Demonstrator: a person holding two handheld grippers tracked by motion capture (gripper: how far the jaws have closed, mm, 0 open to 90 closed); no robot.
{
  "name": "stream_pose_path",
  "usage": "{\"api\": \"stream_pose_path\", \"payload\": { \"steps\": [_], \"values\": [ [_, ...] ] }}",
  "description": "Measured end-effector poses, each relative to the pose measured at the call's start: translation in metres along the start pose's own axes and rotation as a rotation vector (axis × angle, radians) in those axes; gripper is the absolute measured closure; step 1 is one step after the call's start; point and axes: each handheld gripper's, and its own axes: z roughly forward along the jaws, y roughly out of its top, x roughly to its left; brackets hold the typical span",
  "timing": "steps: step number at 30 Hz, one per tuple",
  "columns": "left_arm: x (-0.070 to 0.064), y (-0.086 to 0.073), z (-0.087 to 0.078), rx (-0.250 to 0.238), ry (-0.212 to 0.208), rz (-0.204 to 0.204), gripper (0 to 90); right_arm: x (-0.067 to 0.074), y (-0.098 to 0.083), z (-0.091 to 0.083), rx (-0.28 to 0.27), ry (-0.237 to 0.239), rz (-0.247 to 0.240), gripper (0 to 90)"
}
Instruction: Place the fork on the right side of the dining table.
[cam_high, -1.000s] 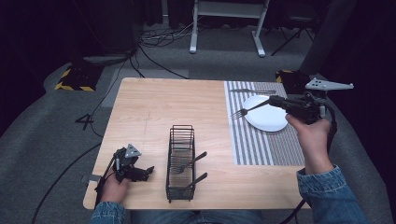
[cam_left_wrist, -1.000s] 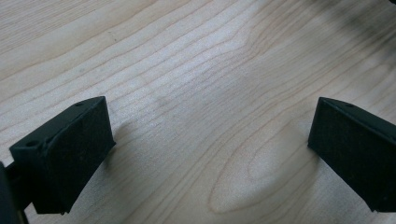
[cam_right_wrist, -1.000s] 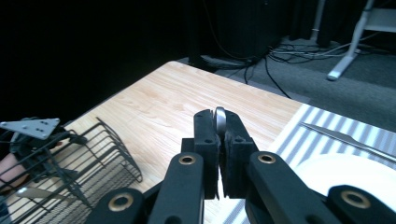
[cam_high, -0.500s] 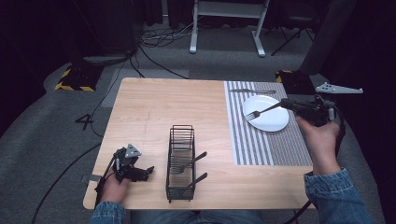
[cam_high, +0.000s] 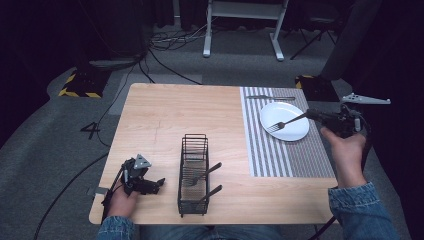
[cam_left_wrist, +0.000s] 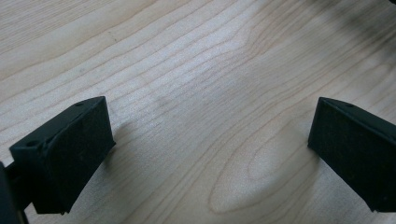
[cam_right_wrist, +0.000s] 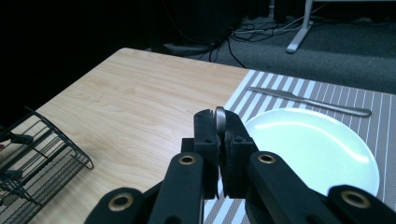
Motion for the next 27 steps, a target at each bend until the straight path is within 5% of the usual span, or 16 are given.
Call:
{"api": "stream_pose_path", "payload": {
  "steps": [18,27],
  "values": [
    [0.0,0.0,0.0,0.0,0.0,0.0,0.0,-0.02,-0.037,0.025,0.079,-0.01,0.077,86.6],
    [0.0,0.0,0.0,0.0,0.001,0.0,0.0,-0.019,-0.052,0.035,0.106,0.001,0.085,86.6]
  ]
}}
